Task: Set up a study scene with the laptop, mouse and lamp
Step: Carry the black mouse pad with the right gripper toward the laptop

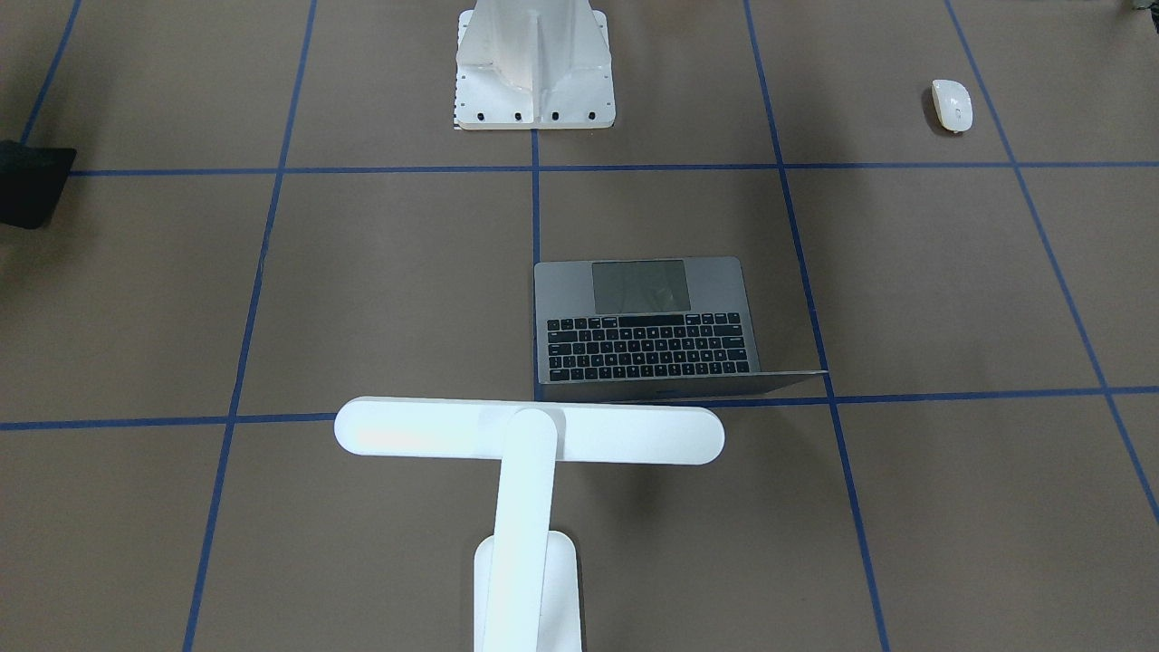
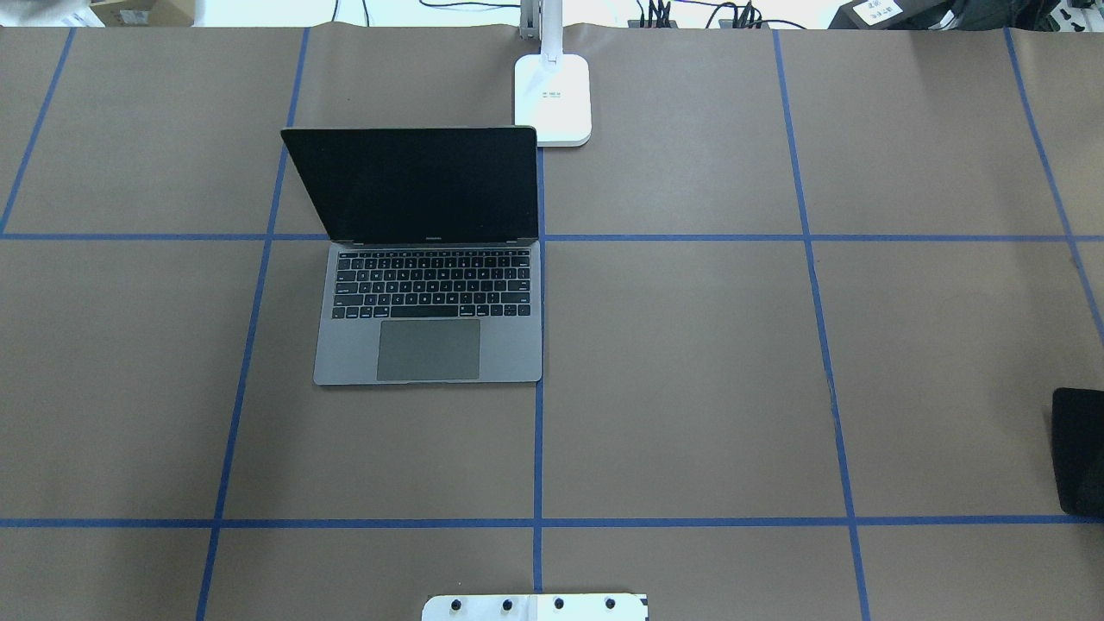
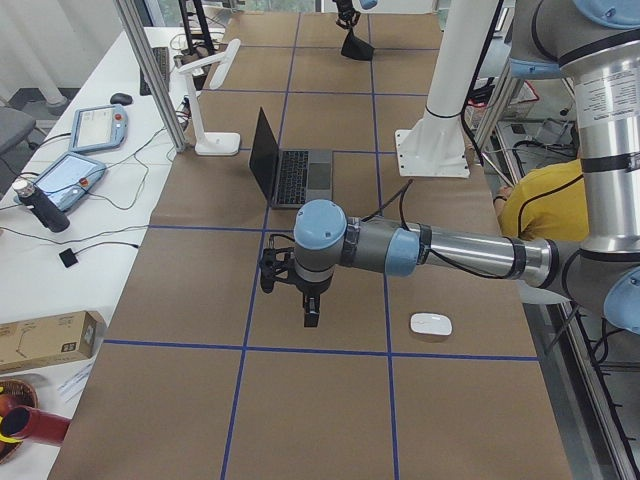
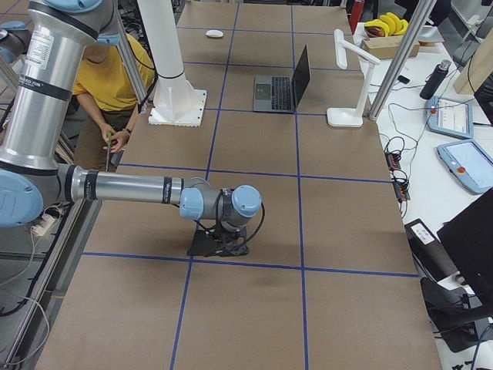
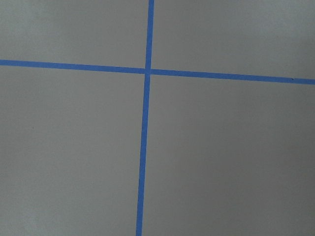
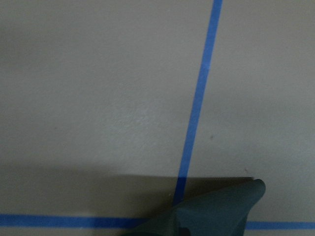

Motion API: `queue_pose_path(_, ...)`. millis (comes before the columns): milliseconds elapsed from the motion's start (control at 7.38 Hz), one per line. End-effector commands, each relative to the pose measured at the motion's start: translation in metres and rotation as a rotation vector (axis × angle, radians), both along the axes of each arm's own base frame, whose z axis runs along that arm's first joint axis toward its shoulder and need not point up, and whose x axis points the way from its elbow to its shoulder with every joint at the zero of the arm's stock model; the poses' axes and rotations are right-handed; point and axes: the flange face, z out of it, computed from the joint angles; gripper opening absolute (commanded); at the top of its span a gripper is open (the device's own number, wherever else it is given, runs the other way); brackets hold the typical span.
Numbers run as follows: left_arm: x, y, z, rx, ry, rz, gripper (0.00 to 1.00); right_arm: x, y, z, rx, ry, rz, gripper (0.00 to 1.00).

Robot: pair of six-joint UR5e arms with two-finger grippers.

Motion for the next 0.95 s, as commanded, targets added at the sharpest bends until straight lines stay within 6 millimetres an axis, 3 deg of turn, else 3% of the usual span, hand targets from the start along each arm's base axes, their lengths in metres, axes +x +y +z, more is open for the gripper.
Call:
queue_pose_path(0, 0.000, 0.000, 0.002, -0.005, 0.001, 0.000, 1.00, -0.031, -0.070, -0.077, -0.005, -0.063, 0.113, 0.00)
queue_pose_path(136, 0.000, 0.000, 0.003, -0.006, 0.000, 0.000, 1.00, -0.048, -0.090, -0.107, 0.042, -0.084, 0.099, 0.00)
queue_pose_path(407, 0.000, 0.001, 0.004, -0.011, 0.001, 0.000, 1.00, -0.091, -0.114, -0.188, 0.071, -0.119, 0.129, 0.00)
queue_pose_path(542, 0.001, 0.000, 0.004, -0.012, 0.002, 0.001, 1.00, -0.126, -0.121, -0.237, 0.063, -0.136, 0.144, 0.00)
queue_pose_path(678, 0.001, 0.000, 0.005, -0.015, 0.002, 0.001, 1.00, -0.171, -0.121, -0.273, 0.040, -0.122, 0.159, 0.00)
queue_pose_path(813, 0.001, 0.000, 0.008, -0.021, 0.001, 0.001, 1.00, -0.229, -0.114, -0.313, 0.054, -0.099, 0.161, 0.00)
